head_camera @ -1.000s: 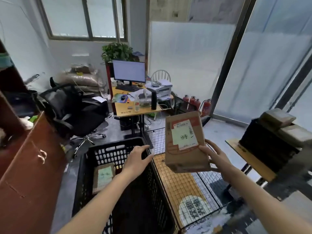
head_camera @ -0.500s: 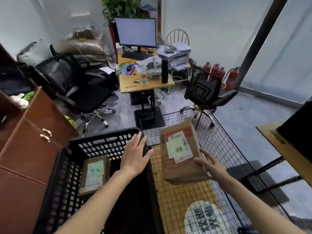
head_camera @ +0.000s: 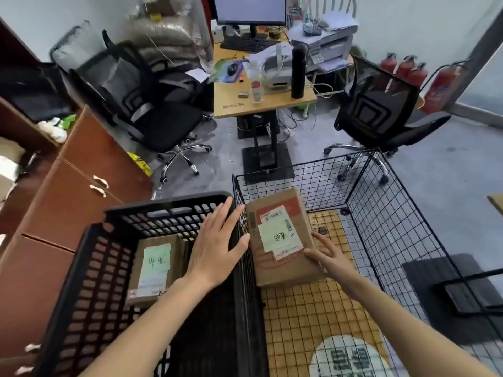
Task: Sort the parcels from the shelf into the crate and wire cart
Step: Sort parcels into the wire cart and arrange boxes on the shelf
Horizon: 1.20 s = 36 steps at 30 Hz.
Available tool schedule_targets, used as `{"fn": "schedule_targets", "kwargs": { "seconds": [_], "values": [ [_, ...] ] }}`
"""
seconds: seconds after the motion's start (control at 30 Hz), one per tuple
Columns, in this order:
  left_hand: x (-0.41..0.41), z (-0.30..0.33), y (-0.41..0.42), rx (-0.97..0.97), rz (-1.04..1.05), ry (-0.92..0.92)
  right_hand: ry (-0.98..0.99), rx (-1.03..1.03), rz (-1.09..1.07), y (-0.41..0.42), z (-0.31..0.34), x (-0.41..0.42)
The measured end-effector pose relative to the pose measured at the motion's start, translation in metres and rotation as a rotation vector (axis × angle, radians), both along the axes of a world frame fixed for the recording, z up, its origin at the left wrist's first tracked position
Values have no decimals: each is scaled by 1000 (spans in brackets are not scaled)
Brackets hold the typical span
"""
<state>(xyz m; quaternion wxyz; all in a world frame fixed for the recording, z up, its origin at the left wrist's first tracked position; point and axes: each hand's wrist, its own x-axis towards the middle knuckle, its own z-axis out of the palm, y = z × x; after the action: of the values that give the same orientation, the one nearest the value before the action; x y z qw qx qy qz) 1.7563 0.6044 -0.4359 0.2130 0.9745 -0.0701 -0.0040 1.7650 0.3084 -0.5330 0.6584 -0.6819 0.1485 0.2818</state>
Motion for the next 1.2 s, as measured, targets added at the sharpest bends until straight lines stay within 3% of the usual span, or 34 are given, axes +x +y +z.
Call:
{"fn": "schedule_targets", "kwargs": {
  "seconds": [0.4, 0.87, 1.2],
  "values": [
    [-3, -7, -3, -118, 29, 36, 37, -22, 128, 4, -11, 5],
    [-5, -6, -6, -182, 43, 53, -52, -117, 132, 11, -10, 1],
    [-6, -6, -6, -159, 42, 47, -35, -63, 98, 17, -7, -3]
  ]
}}
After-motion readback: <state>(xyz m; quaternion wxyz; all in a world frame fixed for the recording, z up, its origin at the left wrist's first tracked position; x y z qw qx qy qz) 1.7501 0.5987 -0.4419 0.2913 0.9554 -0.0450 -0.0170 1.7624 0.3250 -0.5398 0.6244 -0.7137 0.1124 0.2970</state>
